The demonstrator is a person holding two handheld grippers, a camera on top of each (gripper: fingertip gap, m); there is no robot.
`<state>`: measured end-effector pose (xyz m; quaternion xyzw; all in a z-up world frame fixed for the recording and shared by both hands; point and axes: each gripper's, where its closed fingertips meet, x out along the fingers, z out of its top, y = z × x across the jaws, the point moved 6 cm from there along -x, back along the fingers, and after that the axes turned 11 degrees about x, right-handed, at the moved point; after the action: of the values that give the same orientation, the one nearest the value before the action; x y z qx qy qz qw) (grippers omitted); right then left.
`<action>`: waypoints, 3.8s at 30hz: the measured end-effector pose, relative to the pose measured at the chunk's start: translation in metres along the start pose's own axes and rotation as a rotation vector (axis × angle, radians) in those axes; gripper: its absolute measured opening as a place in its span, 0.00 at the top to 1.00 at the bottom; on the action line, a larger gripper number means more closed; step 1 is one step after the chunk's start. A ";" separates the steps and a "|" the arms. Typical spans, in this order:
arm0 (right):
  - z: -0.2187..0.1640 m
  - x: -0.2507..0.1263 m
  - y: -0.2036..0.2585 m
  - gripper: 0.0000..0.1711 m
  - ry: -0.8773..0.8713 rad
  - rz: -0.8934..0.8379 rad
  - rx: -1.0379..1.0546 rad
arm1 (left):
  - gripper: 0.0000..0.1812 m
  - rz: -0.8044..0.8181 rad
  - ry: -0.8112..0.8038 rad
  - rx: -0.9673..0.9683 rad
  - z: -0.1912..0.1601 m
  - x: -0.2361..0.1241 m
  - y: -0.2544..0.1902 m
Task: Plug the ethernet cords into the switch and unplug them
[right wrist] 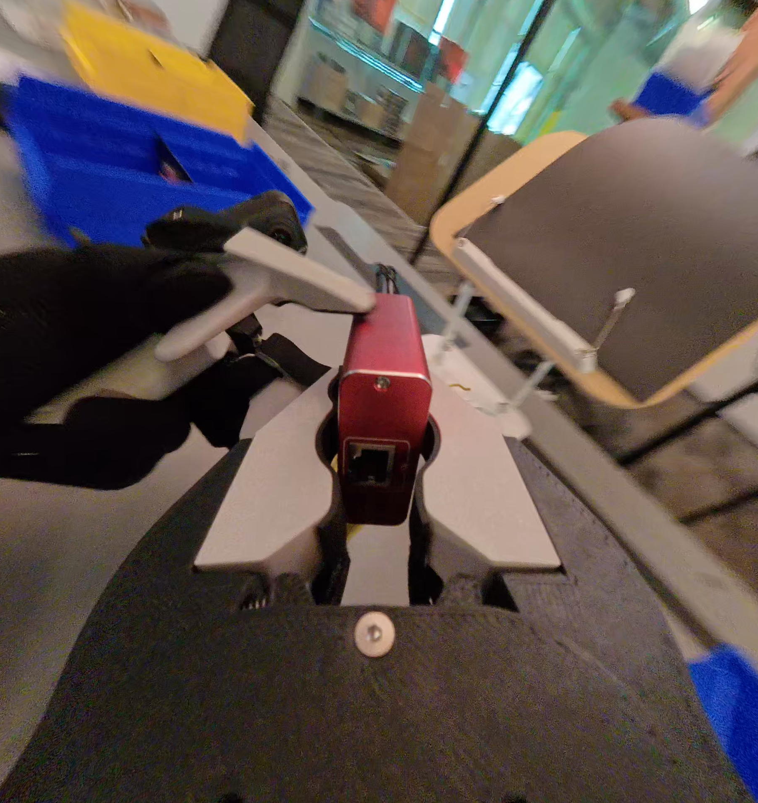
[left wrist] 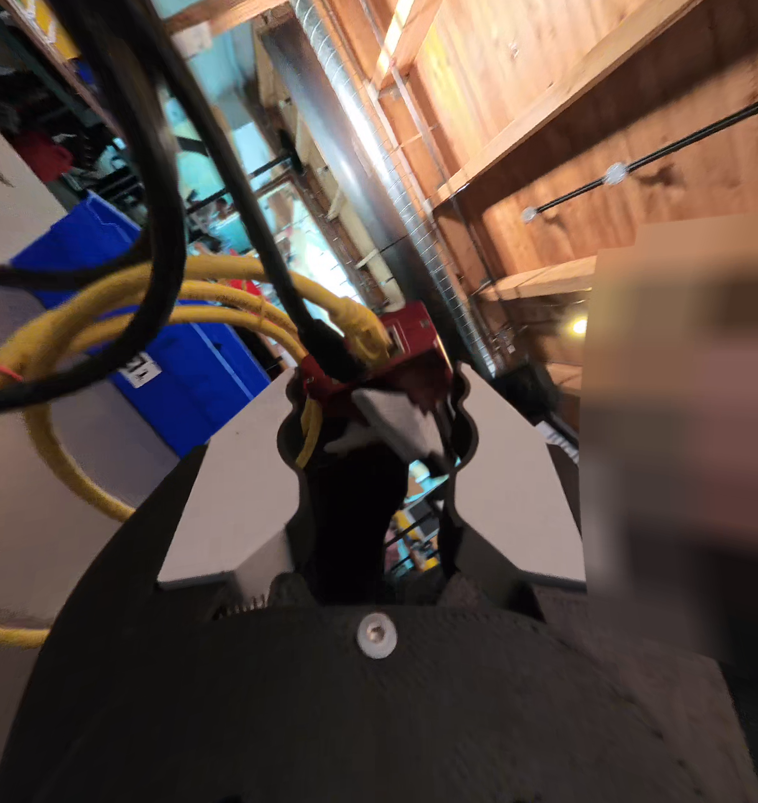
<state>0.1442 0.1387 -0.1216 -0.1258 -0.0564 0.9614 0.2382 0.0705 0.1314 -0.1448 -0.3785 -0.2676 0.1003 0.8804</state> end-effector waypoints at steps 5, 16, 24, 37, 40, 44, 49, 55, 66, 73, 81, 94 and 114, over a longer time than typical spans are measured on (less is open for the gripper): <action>-0.012 0.007 -0.026 0.85 0.068 0.343 0.535 | 0.71 0.292 0.225 0.366 -0.016 -0.043 -0.031; -0.076 0.073 0.016 0.85 0.321 0.749 1.135 | 0.56 0.796 1.016 1.284 -0.003 -0.060 -0.010; -0.095 0.095 0.032 0.85 0.346 0.747 1.219 | 0.63 0.823 1.250 1.316 -0.021 -0.062 0.049; -0.113 0.070 -0.022 0.71 0.304 0.500 1.002 | 0.63 0.690 1.504 1.070 -0.027 -0.098 0.100; -0.113 0.069 -0.024 0.72 0.280 0.507 0.989 | 0.65 0.669 1.486 1.004 -0.027 -0.098 0.104; -0.118 0.070 -0.022 0.73 0.260 0.544 1.003 | 0.62 0.694 1.452 1.011 -0.017 -0.097 0.093; -0.115 0.065 -0.029 0.74 0.200 0.533 0.969 | 0.64 0.851 1.241 1.081 0.040 -0.116 0.025; -0.112 0.065 -0.030 0.75 0.175 0.535 0.966 | 0.65 1.373 0.825 0.872 0.148 -0.255 -0.047; -0.115 0.066 -0.030 0.76 0.165 0.547 0.971 | 0.72 1.280 0.244 0.133 0.166 -0.427 0.003; -0.114 0.068 -0.027 0.76 0.176 0.559 0.960 | 0.77 1.285 0.211 0.071 0.169 -0.436 0.034; -0.112 0.067 -0.025 0.76 0.171 0.573 0.957 | 0.95 1.182 0.130 0.142 0.178 -0.427 0.022; -0.101 0.062 -0.030 0.76 0.099 0.558 0.913 | 0.95 1.261 0.246 0.800 0.233 -0.311 -0.113; -0.095 0.024 -0.092 0.75 -0.087 0.371 0.941 | 0.95 0.192 1.674 1.362 -0.033 0.022 -0.009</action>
<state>0.1901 0.2359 -0.2029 0.0276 0.3962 0.9132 0.0919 0.1071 0.1129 -0.1483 0.2221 0.5608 0.0062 0.7976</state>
